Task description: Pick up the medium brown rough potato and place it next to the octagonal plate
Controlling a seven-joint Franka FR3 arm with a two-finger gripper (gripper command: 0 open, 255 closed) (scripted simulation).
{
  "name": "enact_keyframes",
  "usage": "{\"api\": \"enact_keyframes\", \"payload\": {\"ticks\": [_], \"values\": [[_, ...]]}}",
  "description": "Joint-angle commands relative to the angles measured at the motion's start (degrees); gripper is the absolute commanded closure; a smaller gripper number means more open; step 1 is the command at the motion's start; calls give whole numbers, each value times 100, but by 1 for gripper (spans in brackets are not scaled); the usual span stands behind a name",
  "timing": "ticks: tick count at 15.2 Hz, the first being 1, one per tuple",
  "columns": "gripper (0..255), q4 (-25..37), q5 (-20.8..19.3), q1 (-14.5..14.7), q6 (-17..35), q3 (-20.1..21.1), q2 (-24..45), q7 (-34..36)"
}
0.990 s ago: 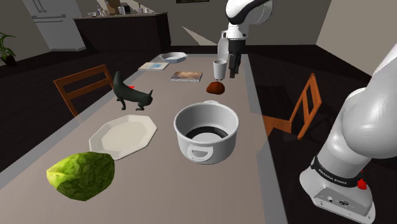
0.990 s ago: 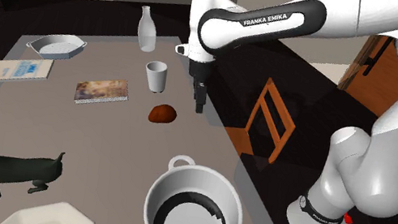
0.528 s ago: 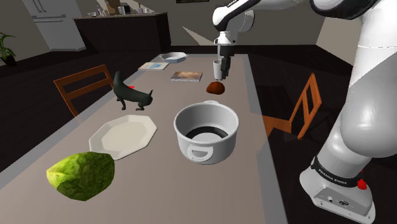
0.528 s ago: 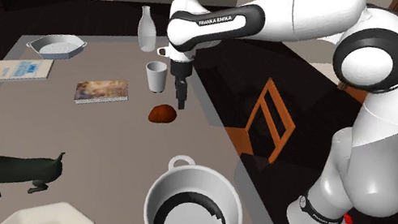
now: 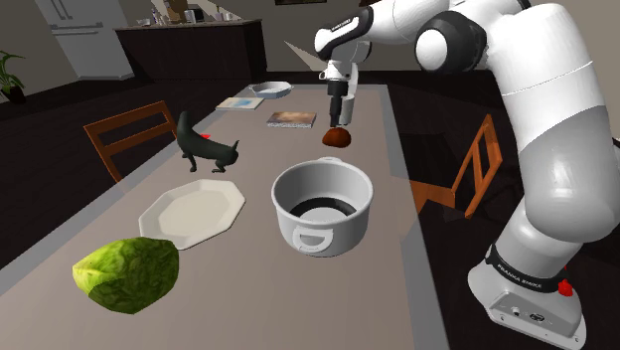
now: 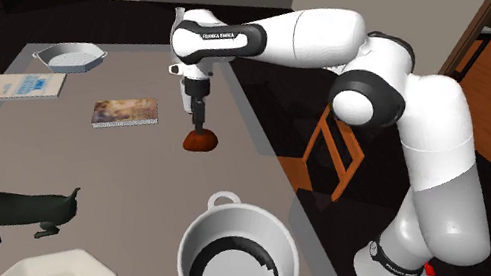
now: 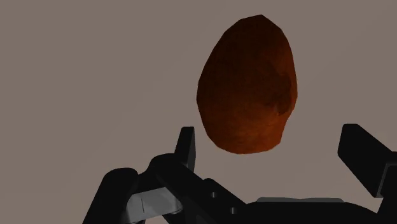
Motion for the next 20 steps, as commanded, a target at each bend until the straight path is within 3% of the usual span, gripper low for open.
{"api": "enact_keyframes", "payload": {"ticks": [1,7,15,16,20], "values": [[0,294,76,-88,-57,55,269,-60],[0,-208,123,32,429,86,259,-132],[0,-208,123,32,428,86,259,-132],[255,-208,123,32,428,86,259,-132],[255,-213,122,32,430,86,256,-134]]}}
